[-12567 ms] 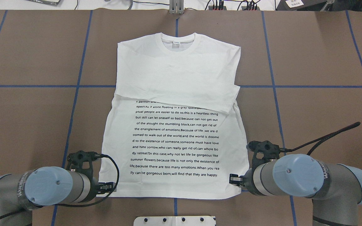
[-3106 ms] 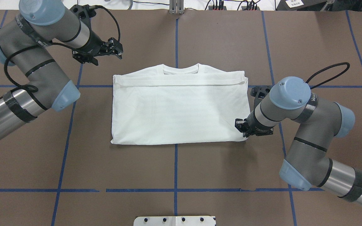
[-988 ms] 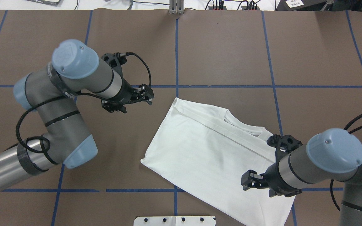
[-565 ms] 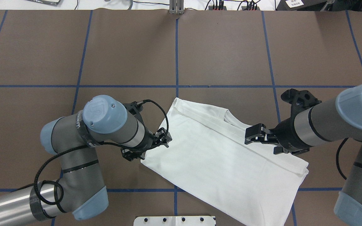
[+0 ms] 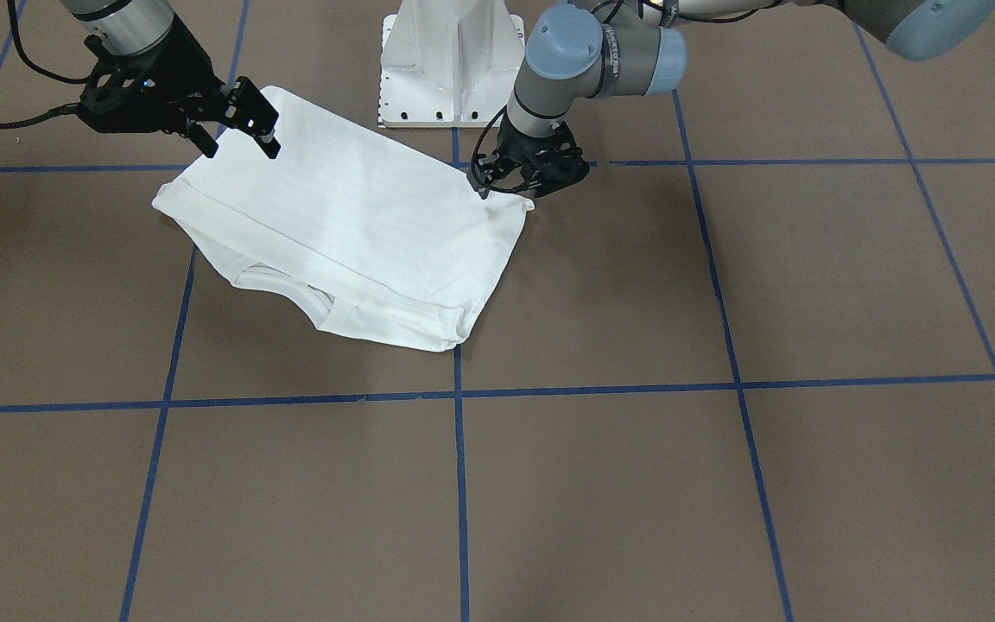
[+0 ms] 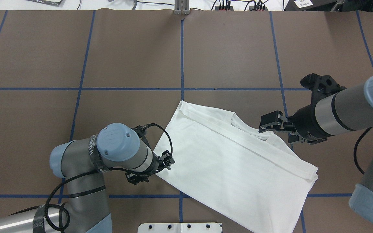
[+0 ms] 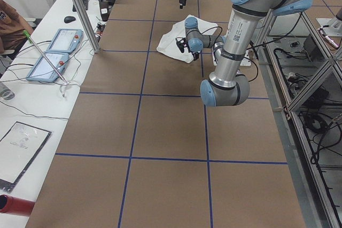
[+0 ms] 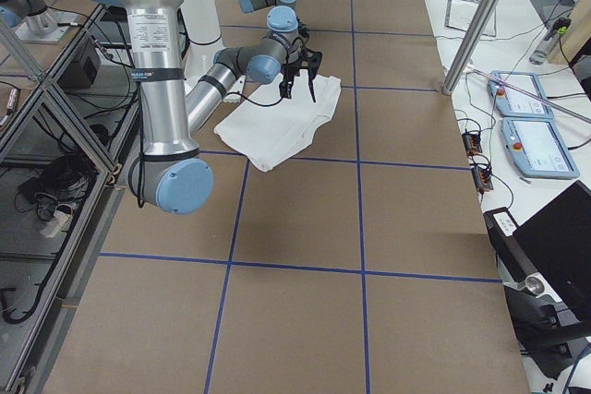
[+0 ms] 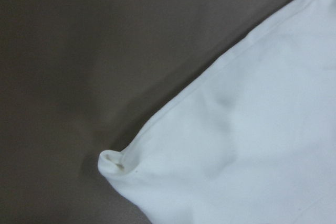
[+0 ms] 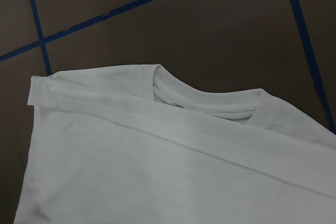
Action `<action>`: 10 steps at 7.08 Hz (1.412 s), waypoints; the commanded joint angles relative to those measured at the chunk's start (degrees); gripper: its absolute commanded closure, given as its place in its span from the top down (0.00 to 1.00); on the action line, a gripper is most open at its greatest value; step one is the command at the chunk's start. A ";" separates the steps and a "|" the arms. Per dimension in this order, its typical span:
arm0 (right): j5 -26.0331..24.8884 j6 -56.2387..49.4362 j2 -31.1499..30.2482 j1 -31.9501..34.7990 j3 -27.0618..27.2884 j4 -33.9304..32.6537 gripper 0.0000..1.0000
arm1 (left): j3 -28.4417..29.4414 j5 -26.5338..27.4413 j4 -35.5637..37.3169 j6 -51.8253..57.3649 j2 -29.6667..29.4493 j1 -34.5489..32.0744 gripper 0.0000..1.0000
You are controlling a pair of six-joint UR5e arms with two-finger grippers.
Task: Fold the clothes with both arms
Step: 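Grasp the shirt corner with the left gripper while the right gripper releases and rises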
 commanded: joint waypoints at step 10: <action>-0.74 -0.11 -0.59 1.17 -0.50 0.00 1.00 | 4.15 2.33 -0.94 4.15 -5.33 -9.77 0.00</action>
